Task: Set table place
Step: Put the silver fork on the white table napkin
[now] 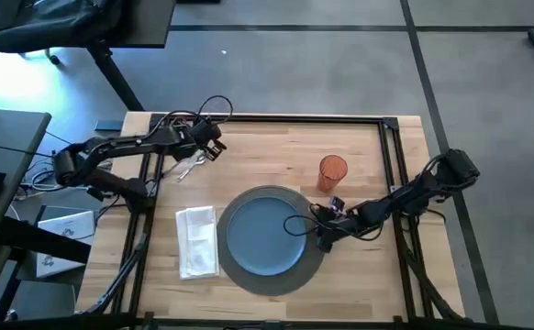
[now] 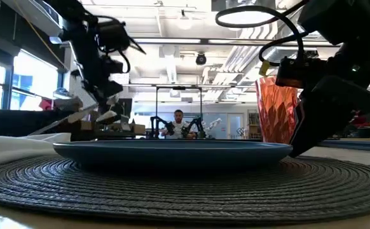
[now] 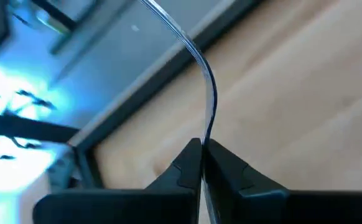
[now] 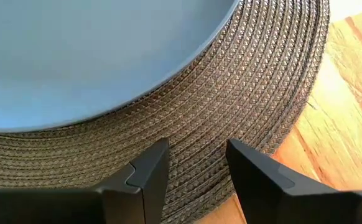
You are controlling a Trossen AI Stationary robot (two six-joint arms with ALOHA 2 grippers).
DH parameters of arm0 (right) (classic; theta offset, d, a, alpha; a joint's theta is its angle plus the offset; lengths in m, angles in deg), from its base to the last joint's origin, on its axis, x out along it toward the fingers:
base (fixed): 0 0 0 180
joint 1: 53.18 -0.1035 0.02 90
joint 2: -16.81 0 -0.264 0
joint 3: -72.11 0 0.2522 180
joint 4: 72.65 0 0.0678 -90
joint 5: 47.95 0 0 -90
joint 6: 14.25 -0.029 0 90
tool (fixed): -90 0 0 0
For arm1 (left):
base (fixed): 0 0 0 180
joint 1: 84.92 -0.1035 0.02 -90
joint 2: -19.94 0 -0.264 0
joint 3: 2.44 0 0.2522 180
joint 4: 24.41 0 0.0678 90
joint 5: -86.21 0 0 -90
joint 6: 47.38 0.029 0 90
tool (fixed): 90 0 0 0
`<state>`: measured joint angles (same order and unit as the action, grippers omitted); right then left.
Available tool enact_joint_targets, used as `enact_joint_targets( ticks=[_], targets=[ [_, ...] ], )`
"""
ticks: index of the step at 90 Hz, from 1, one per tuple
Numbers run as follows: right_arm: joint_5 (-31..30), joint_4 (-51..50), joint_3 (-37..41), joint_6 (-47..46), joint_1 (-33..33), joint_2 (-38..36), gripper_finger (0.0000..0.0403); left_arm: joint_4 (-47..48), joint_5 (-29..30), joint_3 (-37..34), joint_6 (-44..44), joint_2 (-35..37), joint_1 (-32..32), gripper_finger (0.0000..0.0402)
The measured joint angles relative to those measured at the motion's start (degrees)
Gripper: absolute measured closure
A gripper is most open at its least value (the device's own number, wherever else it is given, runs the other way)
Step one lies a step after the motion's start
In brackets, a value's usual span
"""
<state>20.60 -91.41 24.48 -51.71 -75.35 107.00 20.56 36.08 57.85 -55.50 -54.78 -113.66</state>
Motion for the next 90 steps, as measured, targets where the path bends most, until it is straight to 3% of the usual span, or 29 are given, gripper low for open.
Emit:
enact_joint_targets(
  ticks=[29,43,50,63,78,90],
  targets=[
    [-0.02,0.02,0.0,0.2,0.0,0.0,0.0254,-13.65,7.03,0.02,11.1,-0.08,0.31,0.0401],
    [-0.02,0.0,0.0,0.22,0.0,0.0,0.0254,-15.27,3.91,0.97,9.53,1.81,2.35,0.0401],
    [-0.02,-0.1,0.0,0.12,0.0,0.0,0.0254,-8.82,0.45,3.91,3.45,2.98,5.02,0.0401],
    [0.0,-0.3,0.0,0.36,0.0,0.0,0.0254,11.92,-8.58,10.9,-14.05,3.65,12.9,0.0402],
    [0.0,-0.33,0.0,1.84,0.0,0.0,0.0254,30.55,-14.09,15.94,-35.67,3.57,27.53,0.0402],
    [-0.01,-0.35,0.0,1.9,0.0,0.0,0.0254,39.26,-18.47,16.64,-55.83,1.97,39.42,0.0402]
  ],
)
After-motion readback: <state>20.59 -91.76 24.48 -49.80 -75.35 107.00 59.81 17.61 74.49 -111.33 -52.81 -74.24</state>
